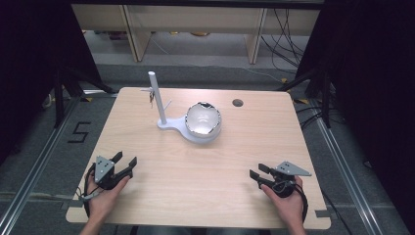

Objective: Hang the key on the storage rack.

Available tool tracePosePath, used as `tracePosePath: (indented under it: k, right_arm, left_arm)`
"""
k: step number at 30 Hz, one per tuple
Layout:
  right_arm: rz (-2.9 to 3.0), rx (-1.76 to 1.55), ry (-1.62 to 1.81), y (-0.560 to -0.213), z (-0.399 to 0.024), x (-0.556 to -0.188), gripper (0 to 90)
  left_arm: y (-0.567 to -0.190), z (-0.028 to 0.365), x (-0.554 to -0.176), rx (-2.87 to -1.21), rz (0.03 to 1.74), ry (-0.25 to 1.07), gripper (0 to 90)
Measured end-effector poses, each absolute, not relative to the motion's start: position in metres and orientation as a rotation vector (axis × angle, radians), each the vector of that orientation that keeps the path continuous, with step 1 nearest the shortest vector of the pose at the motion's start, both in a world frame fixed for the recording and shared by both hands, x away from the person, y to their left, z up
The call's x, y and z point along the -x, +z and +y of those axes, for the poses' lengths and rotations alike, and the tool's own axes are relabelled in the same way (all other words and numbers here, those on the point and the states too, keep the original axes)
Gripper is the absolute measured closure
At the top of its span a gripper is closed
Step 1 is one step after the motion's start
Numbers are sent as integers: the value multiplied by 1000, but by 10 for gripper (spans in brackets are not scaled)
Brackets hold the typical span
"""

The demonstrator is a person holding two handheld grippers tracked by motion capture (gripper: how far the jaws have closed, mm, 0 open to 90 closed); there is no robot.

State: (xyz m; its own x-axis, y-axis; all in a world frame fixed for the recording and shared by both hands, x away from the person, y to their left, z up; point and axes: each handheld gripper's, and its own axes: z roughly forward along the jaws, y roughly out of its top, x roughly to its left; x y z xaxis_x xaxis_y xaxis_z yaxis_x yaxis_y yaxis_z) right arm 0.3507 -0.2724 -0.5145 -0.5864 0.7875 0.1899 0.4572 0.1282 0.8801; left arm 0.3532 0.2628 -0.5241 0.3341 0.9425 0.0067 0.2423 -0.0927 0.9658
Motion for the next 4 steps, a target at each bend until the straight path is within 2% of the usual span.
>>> tracePosePath:
  k: [4]
  right_arm:
    - [2078,-1210,1440,-516,-274,-353,483]
  left_arm:
    - [-524,262,-354,-1588,1097,863,394]
